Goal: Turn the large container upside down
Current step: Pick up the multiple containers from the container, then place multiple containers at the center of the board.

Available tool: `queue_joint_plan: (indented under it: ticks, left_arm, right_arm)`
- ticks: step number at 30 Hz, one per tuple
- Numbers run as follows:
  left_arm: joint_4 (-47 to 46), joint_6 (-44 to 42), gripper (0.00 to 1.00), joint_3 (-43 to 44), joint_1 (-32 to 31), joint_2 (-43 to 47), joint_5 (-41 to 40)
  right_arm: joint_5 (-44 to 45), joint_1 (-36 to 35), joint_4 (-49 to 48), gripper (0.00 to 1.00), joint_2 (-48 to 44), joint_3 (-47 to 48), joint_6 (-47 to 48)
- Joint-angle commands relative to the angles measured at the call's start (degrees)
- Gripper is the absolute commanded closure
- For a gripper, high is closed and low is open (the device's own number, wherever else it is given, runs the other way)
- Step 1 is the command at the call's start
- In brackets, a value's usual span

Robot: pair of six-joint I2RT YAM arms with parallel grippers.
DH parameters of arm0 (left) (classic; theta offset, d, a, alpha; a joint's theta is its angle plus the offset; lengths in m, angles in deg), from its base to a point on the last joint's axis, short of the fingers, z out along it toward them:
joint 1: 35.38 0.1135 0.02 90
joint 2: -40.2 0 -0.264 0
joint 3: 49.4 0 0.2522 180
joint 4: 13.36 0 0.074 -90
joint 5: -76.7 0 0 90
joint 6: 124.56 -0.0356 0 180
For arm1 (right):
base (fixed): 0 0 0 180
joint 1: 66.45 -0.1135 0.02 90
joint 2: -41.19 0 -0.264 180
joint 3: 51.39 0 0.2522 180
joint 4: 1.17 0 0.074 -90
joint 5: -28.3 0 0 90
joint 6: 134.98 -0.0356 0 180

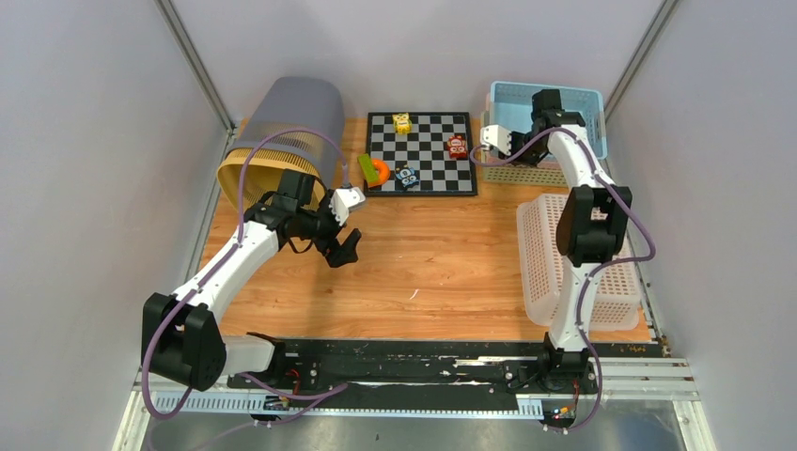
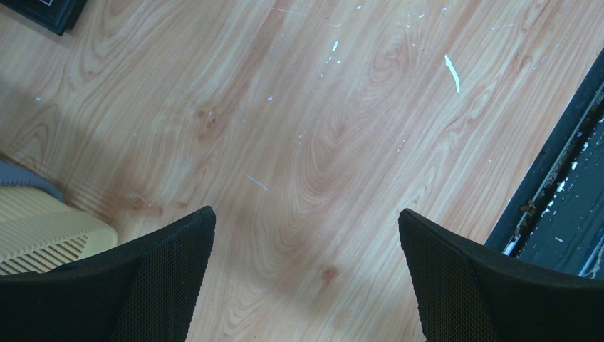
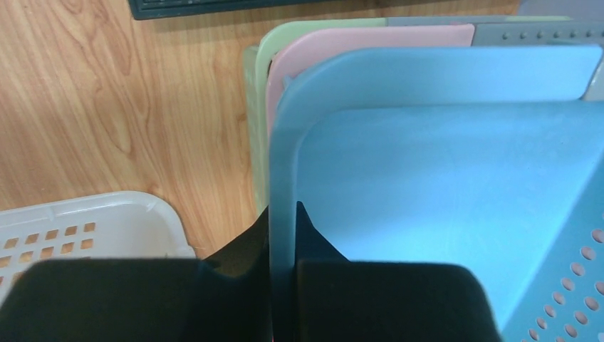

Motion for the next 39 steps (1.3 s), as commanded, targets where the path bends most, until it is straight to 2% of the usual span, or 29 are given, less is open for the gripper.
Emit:
queue_joint_plan:
  ticks: [1, 7, 13, 20, 25, 29, 34, 39]
  left_arm:
    - [0.02, -0.47, 0.00, 1.05, 0.39, 1.07, 0.20]
    - [-0.02, -0.42, 0.00, 0.96, 0.38, 1.65, 0.21]
    - [-0.99, 0.45, 0.00, 1.25, 0.38, 3.68, -1.94]
    - [0.35, -0.94, 0.00, 5.76, 0.46, 10.21, -10.34]
    - [1.10, 0.50, 0.00, 12.32, 2.13, 15.97, -17.77]
    - [0.99, 4.08, 0.00, 18.38, 6.28, 18.51, -23.93]
    - [3.23, 6.25, 0.00, 24.18, 10.23, 18.25, -30.24]
    - [3.99, 7.25, 0.00, 23.84, 10.69, 19.76, -32.31]
  right_arm:
    - [1.92, 0.53, -7.14, 0.98, -5.55, 1.03, -0.30]
    - [4.79, 0.49, -11.17, 0.98, -8.25, 2.13, -1.19]
    - [2.67, 0.53, -11.25, 0.98, -13.84, 2.82, -2.89]
    - [0.58, -5.11, -9.09, 0.98, -29.81, -9.44, -2.87]
    - [2.02, -15.95, -6.77, 0.98, -44.16, -23.06, -3.91]
    - [3.07, -27.23, -2.62, 0.98, -51.62, -32.03, -5.79]
    - [8.69, -44.38, 1.56, 0.98, -52.74, -36.02, -12.59]
    - [17.37, -59.87, -4.45, 0.98, -46.47, -35.89, -25.88]
